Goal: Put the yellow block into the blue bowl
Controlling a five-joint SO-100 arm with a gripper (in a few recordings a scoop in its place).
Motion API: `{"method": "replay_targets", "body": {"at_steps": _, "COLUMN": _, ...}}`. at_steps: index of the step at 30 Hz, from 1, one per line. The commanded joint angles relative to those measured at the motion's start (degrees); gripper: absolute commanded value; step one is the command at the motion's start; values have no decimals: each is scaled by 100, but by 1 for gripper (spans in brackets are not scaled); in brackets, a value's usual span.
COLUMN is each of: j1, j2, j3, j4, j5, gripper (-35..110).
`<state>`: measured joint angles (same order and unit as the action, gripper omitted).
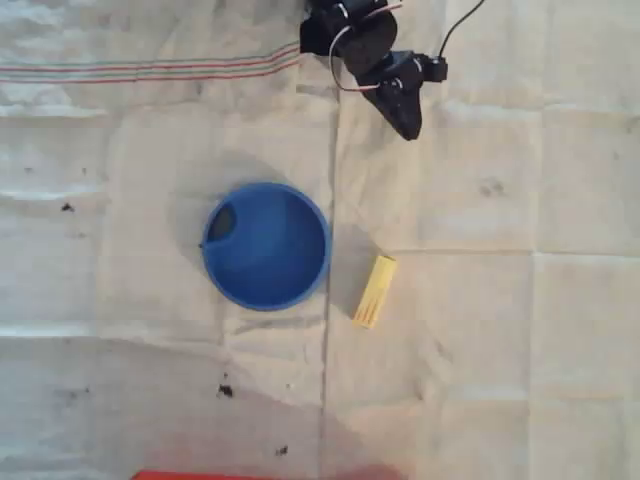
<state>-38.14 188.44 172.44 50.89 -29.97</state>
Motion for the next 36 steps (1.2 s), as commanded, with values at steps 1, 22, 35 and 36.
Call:
{"method": "replay_targets", "body": {"at_steps": 1, "j1": 44, "j2": 624, "j3": 1090, "j4": -97, "j5": -26, "gripper": 1}}
{"method": "replay_targets", "body": {"at_steps": 22, "j1": 44, "j2": 624, "j3": 1090, "j4": -88, "j5": 26, "gripper": 0}}
{"method": "replay_targets", "body": {"at_steps": 35, "j1": 35, "j2": 624, "j3": 1046, "j4": -88, "j5": 44, "gripper": 0}}
{"method": "replay_targets", "body": {"at_steps": 36, "j1": 53, "j2": 633, "j3": 976, "j4": -97, "j5": 35, "gripper": 0}}
